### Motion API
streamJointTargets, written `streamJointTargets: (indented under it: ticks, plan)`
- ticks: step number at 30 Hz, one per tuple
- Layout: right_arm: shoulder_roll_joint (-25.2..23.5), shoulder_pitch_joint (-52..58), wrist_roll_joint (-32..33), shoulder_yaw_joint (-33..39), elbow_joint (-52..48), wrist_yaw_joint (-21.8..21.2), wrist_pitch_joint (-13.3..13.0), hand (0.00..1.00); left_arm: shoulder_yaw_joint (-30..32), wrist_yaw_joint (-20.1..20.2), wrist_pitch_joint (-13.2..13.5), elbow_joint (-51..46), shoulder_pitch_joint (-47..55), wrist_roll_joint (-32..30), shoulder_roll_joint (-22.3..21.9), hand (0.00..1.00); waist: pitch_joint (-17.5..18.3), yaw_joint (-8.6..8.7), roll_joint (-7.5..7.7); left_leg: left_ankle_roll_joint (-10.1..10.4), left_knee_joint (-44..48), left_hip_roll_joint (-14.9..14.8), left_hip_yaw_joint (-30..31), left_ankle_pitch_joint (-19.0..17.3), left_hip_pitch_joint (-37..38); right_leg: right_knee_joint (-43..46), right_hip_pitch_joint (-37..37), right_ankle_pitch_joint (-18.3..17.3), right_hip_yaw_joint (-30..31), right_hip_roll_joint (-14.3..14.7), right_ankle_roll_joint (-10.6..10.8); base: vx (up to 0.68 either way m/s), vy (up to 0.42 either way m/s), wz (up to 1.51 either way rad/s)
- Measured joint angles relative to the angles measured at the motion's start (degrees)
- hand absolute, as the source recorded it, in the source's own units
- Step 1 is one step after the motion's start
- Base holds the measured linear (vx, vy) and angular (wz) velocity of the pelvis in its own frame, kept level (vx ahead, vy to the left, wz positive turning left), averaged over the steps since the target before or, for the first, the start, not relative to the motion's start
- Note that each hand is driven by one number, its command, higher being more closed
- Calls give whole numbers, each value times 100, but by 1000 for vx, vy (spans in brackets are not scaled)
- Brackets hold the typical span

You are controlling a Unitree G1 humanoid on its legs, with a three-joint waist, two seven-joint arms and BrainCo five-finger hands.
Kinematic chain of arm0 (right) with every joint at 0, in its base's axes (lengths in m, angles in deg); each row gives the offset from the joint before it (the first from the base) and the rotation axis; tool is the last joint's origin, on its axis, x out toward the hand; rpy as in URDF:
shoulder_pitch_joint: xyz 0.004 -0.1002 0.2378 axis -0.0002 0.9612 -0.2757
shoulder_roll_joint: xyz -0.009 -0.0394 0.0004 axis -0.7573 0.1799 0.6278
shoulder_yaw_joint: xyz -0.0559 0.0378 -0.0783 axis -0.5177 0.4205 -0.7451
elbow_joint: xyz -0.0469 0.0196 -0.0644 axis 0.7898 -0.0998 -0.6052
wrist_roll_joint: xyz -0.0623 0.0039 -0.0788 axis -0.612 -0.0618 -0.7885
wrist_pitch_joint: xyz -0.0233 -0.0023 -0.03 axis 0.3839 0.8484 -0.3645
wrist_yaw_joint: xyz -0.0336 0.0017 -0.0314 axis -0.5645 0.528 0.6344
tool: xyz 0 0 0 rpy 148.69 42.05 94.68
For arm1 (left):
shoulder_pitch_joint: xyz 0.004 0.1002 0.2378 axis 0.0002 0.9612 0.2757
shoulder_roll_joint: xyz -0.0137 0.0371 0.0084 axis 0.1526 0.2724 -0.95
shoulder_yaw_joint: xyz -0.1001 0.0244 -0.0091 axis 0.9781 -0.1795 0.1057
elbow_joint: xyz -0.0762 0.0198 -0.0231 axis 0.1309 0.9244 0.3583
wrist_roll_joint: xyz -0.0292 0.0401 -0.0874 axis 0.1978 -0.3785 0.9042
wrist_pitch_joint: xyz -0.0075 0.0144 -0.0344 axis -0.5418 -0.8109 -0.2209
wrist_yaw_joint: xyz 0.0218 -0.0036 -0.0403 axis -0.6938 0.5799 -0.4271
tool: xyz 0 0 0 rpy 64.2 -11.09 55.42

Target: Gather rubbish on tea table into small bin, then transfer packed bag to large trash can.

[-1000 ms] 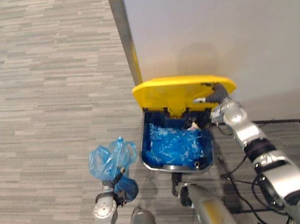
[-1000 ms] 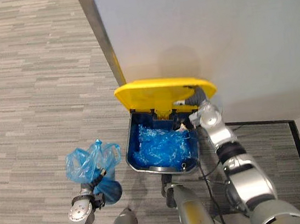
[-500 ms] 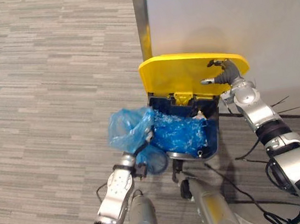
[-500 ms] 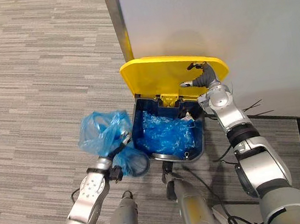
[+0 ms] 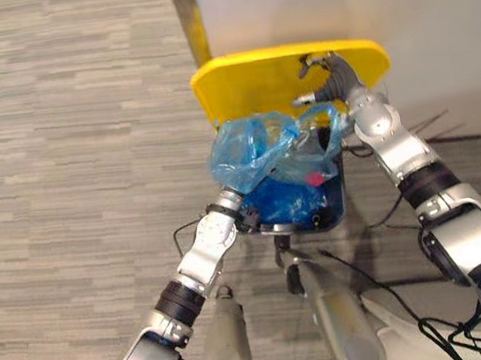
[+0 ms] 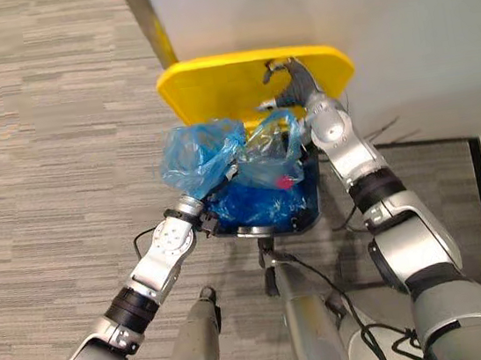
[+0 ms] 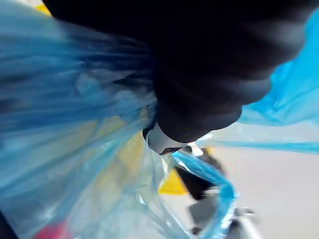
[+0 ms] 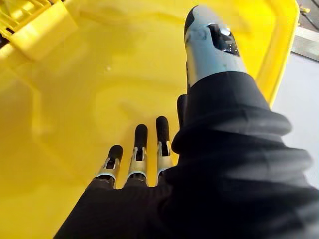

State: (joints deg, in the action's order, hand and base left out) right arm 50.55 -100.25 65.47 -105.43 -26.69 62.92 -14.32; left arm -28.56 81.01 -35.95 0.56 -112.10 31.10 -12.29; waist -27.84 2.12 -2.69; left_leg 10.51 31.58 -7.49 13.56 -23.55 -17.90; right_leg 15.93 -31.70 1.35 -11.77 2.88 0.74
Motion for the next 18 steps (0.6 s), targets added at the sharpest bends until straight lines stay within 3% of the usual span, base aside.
streamJointTargets:
  ticks: [4, 5, 12, 18]
  plan:
    - [129, -259, 5, -26, -249, 25, -23, 0, 28, -68, -115, 1019, -456, -399, -117, 100, -188, 21, 0, -7, 200, 34, -77, -37, -323, -4, -316, 117, 62, 4, -68, -8, 26, -12]
    - [120, -301, 8, -32, -289, 48, -51, 0, 40, -68, -181, 1369, -594, -533, -174, 0, -188, 21, 1, -14, 267, 36, -107, -62, -460, -1, -434, 143, 77, 8, -93, 20, 24, -18]
    - [60, -608, 15, -205, -479, 228, -246, 0, 134, -181, -469, 3170, -1398, -1272, -365, 0, -229, 43, 71, -82, 605, 50, -217, -183, -1023, 0, -903, 272, 186, 10, -115, 9, 32, -11]
    - [-137, -621, 14, -248, -585, 273, -275, 0, 288, -227, -565, 3286, -1402, -1787, -404, 0, -235, 25, 82, -117, 632, 63, -274, -209, -1081, 37, -975, 316, 235, 1, -168, 26, 27, -5]
